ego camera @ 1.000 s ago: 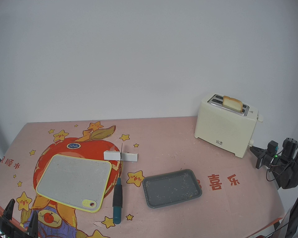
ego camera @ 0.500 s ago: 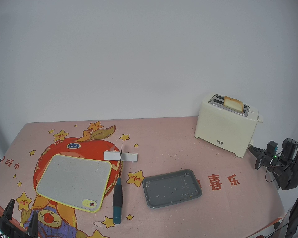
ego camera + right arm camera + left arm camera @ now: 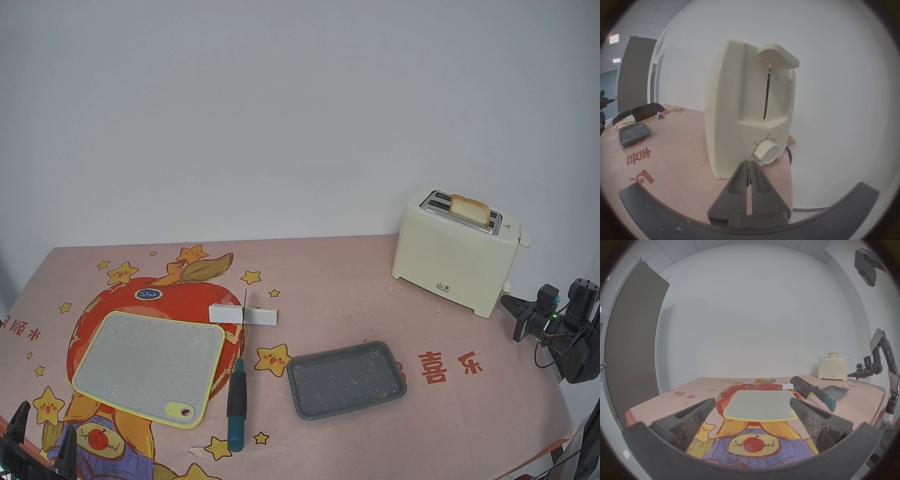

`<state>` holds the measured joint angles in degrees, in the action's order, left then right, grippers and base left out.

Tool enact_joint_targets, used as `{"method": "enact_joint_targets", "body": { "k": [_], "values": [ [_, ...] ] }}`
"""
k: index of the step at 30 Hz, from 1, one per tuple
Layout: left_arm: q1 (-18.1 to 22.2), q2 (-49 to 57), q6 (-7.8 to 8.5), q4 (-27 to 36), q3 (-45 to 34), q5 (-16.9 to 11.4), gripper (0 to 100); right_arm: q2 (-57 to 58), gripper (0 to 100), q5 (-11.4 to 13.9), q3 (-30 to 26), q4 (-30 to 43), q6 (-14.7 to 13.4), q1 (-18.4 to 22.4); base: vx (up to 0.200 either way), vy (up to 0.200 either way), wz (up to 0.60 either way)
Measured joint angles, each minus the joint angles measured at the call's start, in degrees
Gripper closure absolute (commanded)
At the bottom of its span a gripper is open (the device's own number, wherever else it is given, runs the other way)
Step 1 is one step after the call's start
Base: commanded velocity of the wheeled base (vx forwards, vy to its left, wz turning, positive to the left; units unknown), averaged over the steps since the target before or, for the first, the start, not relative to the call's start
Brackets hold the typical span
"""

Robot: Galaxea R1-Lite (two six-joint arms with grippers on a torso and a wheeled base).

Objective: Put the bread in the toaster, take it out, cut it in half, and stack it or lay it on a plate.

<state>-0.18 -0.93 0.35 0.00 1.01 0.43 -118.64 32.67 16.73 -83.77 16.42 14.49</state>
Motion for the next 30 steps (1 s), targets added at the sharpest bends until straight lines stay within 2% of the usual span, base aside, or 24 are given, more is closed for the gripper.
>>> {"method": "enact_joint_targets", "body": {
  "k": [14,22,25,30],
  "values": [
    [0.00,0.00,-0.02,0.00,0.00,0.00,0,2.18,100,-0.44,-3.04,-0.06,-1.05,-4.46,0.000,0.000,0.00],
    [0.00,0.00,-0.02,0.00,0.00,0.00,0,3.43,100,-0.82,-3.30,-0.04,-1.48,-3.91,0.000,0.000,0.00],
    [0.00,0.00,-0.02,0.00,0.00,0.00,0,4.69,100,-0.73,-3.52,0.02,-2.72,-4.02,0.000,0.000,0.00],
    [0.00,0.00,-0.02,0.00,0.00,0.00,0,10.13,100,-0.57,-4.00,0.16,-7.64,-4.88,0.000,0.000,0.00]
  ]
}}
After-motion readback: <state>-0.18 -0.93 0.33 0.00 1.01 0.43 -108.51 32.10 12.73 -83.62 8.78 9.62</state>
